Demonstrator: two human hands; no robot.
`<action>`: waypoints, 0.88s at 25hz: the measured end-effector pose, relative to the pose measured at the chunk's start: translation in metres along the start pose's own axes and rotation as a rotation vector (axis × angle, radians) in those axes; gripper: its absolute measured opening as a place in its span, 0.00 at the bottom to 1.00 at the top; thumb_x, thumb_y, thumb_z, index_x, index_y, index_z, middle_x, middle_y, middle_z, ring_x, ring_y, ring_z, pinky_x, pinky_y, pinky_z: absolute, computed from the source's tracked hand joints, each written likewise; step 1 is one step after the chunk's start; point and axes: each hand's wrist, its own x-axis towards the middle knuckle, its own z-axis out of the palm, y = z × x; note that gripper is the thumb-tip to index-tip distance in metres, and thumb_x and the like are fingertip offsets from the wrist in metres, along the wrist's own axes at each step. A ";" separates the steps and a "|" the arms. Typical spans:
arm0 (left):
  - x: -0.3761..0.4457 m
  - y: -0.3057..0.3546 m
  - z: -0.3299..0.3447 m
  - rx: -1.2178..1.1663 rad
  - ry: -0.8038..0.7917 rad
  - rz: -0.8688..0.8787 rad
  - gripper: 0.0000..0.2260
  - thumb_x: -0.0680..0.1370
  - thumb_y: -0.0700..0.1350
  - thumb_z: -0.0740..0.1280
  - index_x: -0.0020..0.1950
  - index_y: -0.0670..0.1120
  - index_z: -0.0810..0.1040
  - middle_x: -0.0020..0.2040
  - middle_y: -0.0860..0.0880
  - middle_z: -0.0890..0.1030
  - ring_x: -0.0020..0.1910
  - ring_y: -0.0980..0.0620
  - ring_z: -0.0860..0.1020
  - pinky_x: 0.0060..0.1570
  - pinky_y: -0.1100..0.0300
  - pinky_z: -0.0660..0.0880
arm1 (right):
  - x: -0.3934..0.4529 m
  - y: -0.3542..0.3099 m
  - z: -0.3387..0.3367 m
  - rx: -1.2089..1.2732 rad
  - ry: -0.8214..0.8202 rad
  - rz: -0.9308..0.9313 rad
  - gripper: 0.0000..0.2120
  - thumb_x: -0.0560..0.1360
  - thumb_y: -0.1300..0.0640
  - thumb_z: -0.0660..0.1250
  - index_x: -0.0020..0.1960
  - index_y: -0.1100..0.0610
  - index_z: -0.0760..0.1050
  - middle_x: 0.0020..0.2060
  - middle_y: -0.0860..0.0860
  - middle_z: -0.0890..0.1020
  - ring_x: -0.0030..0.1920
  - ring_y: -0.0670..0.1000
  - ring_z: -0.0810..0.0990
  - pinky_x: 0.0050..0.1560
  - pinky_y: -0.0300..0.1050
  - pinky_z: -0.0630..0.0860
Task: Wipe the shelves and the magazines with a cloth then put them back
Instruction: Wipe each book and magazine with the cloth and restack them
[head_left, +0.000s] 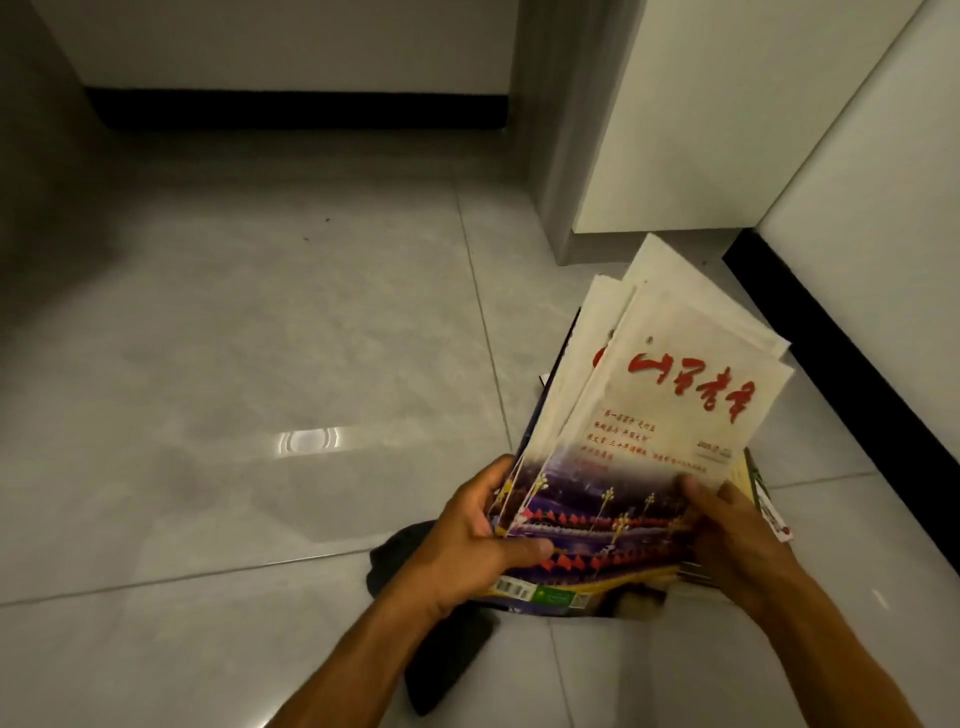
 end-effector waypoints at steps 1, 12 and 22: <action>-0.008 0.006 -0.013 0.033 0.008 0.013 0.23 0.70 0.34 0.73 0.60 0.52 0.72 0.53 0.51 0.83 0.53 0.52 0.82 0.48 0.59 0.80 | 0.005 -0.001 0.013 0.130 -0.057 0.018 0.44 0.53 0.44 0.83 0.65 0.52 0.71 0.58 0.55 0.81 0.58 0.60 0.79 0.47 0.58 0.80; -0.060 0.016 -0.176 -0.025 0.791 0.145 0.33 0.60 0.48 0.79 0.64 0.47 0.75 0.54 0.49 0.83 0.53 0.50 0.82 0.47 0.53 0.81 | 0.005 -0.027 0.247 -0.169 -0.417 -0.339 0.21 0.68 0.60 0.75 0.58 0.51 0.76 0.51 0.50 0.84 0.53 0.51 0.83 0.53 0.54 0.80; -0.041 -0.012 -0.188 -0.090 0.811 0.007 0.16 0.73 0.43 0.73 0.57 0.51 0.74 0.46 0.56 0.81 0.43 0.55 0.81 0.36 0.62 0.79 | -0.013 0.024 0.238 -0.650 -0.063 -0.354 0.28 0.73 0.46 0.71 0.68 0.44 0.61 0.59 0.43 0.71 0.55 0.46 0.74 0.40 0.34 0.71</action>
